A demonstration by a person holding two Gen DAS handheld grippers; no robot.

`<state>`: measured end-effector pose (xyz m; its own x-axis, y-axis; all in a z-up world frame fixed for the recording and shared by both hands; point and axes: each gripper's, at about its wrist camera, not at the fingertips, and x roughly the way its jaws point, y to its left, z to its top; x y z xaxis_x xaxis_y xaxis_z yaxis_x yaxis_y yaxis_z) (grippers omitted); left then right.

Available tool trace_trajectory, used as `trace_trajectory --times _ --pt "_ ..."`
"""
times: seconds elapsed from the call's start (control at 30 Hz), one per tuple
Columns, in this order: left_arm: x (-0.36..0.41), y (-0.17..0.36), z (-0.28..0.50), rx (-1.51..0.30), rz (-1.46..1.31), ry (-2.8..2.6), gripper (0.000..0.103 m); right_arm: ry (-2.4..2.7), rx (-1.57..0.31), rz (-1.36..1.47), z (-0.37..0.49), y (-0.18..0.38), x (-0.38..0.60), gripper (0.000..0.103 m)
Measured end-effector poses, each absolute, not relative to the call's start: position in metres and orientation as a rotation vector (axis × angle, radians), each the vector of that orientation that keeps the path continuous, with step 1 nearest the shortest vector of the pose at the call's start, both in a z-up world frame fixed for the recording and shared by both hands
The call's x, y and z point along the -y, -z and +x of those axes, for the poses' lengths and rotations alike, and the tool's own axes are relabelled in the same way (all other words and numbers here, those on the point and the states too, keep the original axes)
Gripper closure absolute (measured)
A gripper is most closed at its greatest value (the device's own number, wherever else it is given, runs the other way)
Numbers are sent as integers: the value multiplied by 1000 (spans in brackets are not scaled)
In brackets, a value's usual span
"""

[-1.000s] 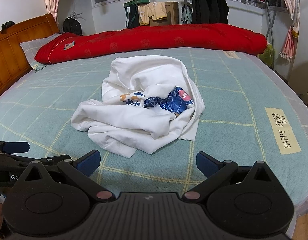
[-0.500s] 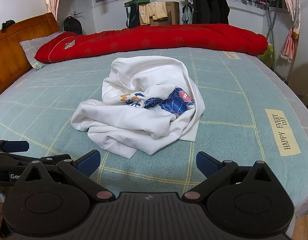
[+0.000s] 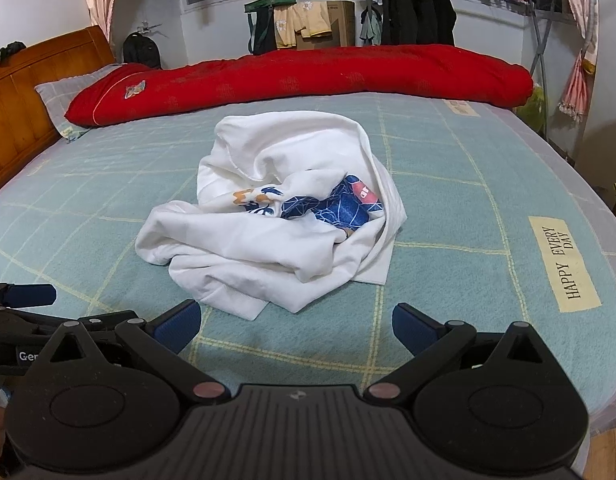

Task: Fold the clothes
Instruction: 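Reach the right gripper into the crumpled white T-shirt and grasp a fold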

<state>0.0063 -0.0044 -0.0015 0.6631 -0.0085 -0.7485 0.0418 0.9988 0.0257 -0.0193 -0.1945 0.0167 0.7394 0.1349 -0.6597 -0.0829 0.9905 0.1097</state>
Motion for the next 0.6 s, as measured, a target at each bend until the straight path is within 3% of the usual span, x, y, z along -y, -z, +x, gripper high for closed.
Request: trace_trajectory --times 0.6 --pt "-15 15 58 -884 -17 3 1 -62 -749 20 53 -18 208 0"
